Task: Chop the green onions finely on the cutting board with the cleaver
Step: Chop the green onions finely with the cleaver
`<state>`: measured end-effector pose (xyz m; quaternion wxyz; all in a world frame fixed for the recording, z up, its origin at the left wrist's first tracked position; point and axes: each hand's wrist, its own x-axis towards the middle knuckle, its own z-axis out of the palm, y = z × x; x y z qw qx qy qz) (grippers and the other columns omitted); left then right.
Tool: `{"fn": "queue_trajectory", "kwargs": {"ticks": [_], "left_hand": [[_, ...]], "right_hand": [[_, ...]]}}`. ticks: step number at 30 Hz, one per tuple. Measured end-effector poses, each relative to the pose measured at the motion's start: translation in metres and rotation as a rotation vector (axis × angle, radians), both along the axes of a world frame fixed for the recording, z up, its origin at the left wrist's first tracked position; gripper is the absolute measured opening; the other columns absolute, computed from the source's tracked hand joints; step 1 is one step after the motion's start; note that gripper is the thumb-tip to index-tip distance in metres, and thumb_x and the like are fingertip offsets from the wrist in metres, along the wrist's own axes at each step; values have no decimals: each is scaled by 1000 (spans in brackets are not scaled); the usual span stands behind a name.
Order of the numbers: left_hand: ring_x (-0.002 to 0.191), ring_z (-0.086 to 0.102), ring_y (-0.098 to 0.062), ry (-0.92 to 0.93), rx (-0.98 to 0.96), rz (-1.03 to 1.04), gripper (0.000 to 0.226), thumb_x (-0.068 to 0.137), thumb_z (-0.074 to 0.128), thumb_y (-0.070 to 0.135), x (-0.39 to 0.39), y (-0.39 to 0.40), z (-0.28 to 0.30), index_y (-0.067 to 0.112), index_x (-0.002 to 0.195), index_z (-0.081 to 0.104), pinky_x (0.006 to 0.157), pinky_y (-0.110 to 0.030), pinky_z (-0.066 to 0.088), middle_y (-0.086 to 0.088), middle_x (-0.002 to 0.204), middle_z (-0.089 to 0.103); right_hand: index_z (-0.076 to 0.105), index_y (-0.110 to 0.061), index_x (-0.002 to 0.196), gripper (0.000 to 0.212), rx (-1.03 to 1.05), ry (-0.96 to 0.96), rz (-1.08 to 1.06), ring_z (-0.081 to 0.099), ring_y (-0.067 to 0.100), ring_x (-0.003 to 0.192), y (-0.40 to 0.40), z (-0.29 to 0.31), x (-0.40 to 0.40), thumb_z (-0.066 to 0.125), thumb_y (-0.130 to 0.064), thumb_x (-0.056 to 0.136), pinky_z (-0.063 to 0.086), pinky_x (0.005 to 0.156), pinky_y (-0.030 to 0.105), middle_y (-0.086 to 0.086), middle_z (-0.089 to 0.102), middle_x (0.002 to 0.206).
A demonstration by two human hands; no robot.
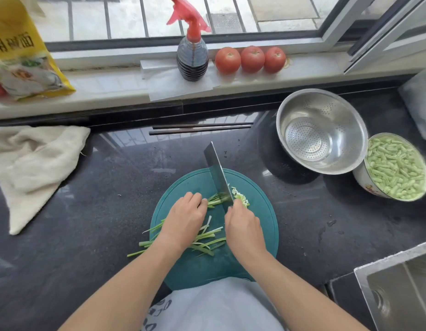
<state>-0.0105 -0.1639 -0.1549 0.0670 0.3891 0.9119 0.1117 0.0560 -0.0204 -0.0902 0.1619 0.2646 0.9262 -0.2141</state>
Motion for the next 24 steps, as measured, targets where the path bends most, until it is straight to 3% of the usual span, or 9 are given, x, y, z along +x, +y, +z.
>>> {"fn": "queue_trajectory", "kwargs": {"ticks": [3, 6, 13, 19, 24], "left_hand": [[75, 49, -27, -10, -2, 15, 34, 72, 71, -4, 2, 0, 0, 1, 105, 67, 62, -38, 46, -9, 85, 55], [74, 49, -27, -23, 3, 38, 32, 72, 71, -5, 3, 2, 3, 2, 102, 68, 62, -38, 46, -9, 83, 55], [74, 50, -26, -32, 13, 50, 32, 71, 70, -6, 3, 2, 5, 1, 102, 69, 62, -37, 46, -8, 83, 55], [71, 48, -25, -19, 3, 22, 21, 71, 66, -5, 3, 5, 7, 4, 91, 66, 60, -36, 46, -8, 80, 54], [70, 48, -25, -21, -21, -5, 19, 69, 66, -5, 1, 5, 6, 6, 85, 64, 59, -37, 46, -7, 79, 53]], "right_hand": [[37, -19, 89, 18, 25, 14, -2, 54, 36, 73, -1, -3, 5, 32, -25, 105, 38, 62, 41, 6, 63, 85], [40, -18, 92, 17, 56, 6, -15, 60, 37, 78, 2, -4, 9, 31, -24, 105, 39, 63, 41, 5, 64, 86], [34, -20, 82, 23, 10, 27, 39, 53, 35, 66, 2, 8, 37, 31, -27, 104, 38, 60, 42, -2, 51, 69], [37, -18, 88, 19, 15, -60, 4, 58, 35, 76, -2, 8, 31, 30, -24, 105, 45, 66, 44, 2, 59, 80], [34, -18, 91, 16, 53, -53, 20, 62, 37, 83, -3, 0, 0, 31, -23, 105, 38, 64, 40, 8, 66, 92]]}}
